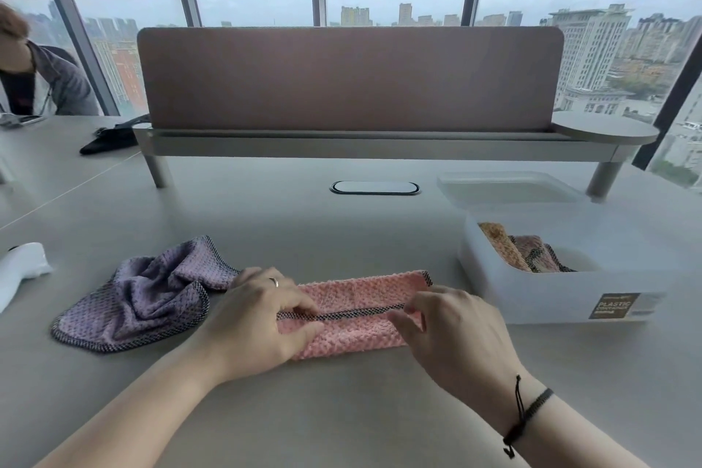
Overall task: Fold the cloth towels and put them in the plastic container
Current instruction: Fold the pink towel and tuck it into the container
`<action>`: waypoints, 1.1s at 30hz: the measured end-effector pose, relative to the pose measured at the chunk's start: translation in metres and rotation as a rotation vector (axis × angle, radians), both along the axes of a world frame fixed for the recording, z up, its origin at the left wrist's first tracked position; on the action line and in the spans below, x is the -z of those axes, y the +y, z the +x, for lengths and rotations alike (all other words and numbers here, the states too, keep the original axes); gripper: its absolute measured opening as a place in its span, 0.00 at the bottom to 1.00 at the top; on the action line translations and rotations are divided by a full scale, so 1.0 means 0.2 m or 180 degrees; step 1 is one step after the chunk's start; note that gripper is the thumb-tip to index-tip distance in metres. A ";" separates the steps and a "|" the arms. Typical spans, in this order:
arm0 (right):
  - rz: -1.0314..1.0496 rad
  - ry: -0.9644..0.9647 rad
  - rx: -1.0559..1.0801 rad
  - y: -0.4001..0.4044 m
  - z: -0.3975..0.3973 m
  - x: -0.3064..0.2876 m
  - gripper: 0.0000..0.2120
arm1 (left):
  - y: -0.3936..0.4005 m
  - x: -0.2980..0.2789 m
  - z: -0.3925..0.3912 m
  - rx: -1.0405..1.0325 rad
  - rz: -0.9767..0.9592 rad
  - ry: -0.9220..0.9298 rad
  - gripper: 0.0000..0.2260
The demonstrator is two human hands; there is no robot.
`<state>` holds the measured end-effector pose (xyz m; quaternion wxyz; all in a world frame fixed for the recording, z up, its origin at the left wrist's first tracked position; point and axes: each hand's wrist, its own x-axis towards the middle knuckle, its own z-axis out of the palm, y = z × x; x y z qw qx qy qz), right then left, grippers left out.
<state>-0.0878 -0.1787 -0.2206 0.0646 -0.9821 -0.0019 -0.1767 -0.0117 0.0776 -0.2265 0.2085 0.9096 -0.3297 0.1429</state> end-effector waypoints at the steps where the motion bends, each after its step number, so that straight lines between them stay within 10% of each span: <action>1: 0.0024 0.0117 -0.0028 0.03 -0.02 0.00 0.27 | -0.01 0.00 -0.01 0.0108 -0.0012 0.0017 0.17; 8: 0.0055 0.0919 -0.0016 0.08 -0.01 0.00 0.50 | -0.03 -0.07 -0.12 0.1163 -0.1353 0.2279 0.16; 15: 0.0156 0.1567 -0.0383 -0.05 0.05 0.04 0.56 | -0.05 -0.02 -0.08 0.1044 -0.0255 0.0953 0.14; 33: 0.0123 0.1843 -0.0603 -0.11 0.11 0.04 0.60 | -0.01 -0.06 -0.07 0.0850 0.0081 0.1323 0.11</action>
